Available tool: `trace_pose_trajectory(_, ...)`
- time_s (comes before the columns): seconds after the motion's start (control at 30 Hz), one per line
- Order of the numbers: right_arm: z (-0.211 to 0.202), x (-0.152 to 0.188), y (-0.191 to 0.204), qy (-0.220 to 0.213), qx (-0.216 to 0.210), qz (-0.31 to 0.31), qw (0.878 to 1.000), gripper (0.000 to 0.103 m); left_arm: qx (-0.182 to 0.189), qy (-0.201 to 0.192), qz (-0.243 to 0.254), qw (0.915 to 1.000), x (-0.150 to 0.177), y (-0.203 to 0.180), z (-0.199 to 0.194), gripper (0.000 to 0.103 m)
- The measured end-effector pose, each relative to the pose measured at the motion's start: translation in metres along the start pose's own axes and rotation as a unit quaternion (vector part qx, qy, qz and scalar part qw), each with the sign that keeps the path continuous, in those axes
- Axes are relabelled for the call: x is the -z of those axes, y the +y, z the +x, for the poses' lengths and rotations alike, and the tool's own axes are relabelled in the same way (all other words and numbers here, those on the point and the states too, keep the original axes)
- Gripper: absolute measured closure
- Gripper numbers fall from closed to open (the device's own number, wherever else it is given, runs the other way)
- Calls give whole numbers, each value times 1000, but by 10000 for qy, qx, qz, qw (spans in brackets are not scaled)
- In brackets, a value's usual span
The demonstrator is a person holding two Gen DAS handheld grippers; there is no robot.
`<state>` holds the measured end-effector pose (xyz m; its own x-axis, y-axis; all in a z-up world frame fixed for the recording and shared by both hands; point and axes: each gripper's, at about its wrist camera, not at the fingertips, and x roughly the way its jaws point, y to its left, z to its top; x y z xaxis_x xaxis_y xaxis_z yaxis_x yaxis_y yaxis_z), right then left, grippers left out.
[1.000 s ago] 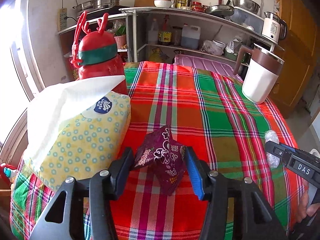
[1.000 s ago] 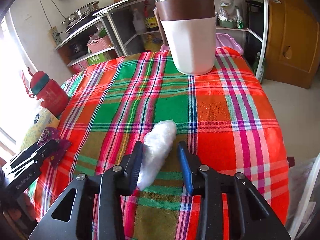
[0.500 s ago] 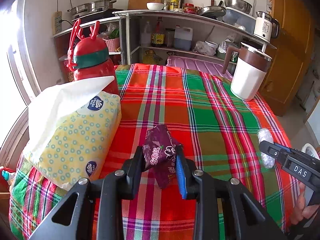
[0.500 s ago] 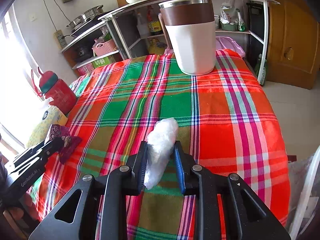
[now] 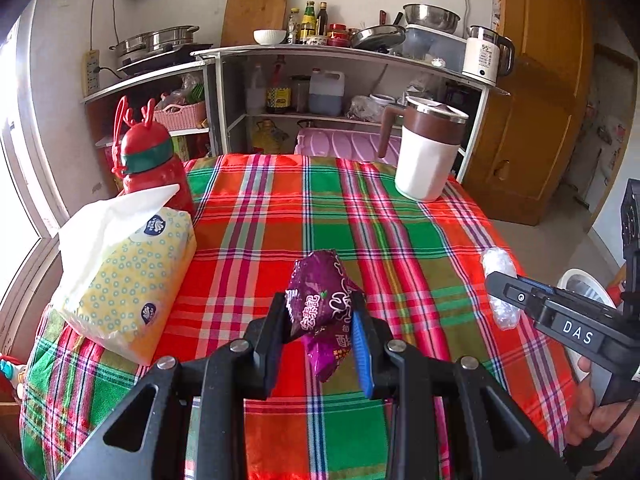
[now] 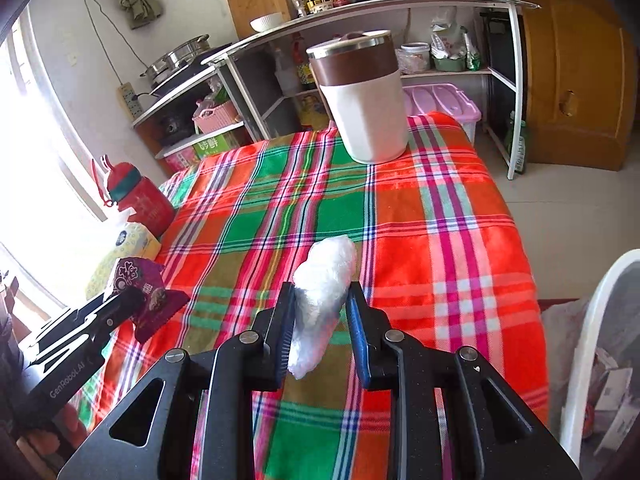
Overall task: Collect trash
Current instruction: 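Carry the purple wrapper in the left tool and white bag in the right tool over the bin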
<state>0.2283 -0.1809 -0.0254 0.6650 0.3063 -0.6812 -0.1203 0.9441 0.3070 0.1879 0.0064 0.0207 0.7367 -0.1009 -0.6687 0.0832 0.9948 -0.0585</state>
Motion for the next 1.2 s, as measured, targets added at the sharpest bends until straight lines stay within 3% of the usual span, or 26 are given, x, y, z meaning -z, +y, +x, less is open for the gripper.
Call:
trace_pose_trajectory(0.73,-129,25,-92,-779,494,527,9943,76,1092,-320,924,9892,7,-148,-53,71)
trace_pose_trajectory(1.2,-177,59,-189,-733,1278,975,9843,76,1901,146,1482,9704,31,-255,-40,71)
